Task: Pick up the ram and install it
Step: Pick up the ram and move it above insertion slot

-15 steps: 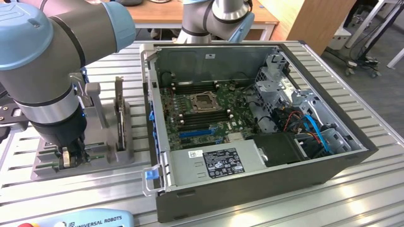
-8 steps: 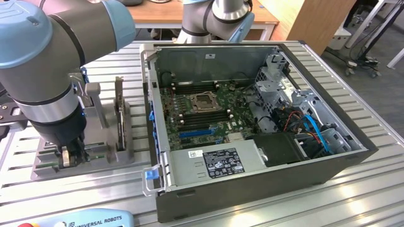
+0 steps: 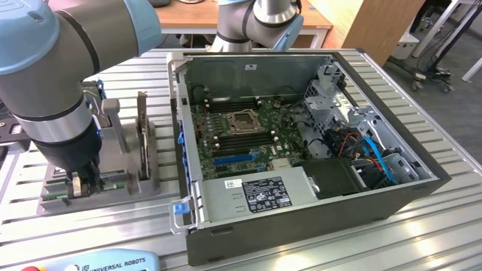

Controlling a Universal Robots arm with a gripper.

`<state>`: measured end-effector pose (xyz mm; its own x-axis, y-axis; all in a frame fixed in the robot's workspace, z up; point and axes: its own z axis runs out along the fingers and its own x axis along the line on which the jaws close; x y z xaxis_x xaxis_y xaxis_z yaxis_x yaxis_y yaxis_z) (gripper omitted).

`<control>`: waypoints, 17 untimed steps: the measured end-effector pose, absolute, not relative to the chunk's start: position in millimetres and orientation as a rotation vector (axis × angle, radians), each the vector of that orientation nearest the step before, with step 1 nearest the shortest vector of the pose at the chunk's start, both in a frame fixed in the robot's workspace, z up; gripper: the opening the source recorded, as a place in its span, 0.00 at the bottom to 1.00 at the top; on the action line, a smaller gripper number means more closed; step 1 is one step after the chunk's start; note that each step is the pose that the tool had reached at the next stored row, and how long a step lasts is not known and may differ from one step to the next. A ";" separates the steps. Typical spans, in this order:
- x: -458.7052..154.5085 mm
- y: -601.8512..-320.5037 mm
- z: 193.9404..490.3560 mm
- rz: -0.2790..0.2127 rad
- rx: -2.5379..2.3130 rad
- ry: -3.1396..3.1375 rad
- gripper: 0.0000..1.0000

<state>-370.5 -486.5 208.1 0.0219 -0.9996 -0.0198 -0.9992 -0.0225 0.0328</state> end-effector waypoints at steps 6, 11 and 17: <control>-370.5 -486.6 217.1 -0.058 2.239 -2.189 0.12; -370.5 -486.6 228.7 -0.058 2.239 -2.189 0.12; -370.5 -486.5 248.8 -0.058 2.239 -2.189 0.12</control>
<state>-370.5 -486.5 248.8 0.0221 -0.9996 -0.0198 -0.9992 -0.0227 0.0329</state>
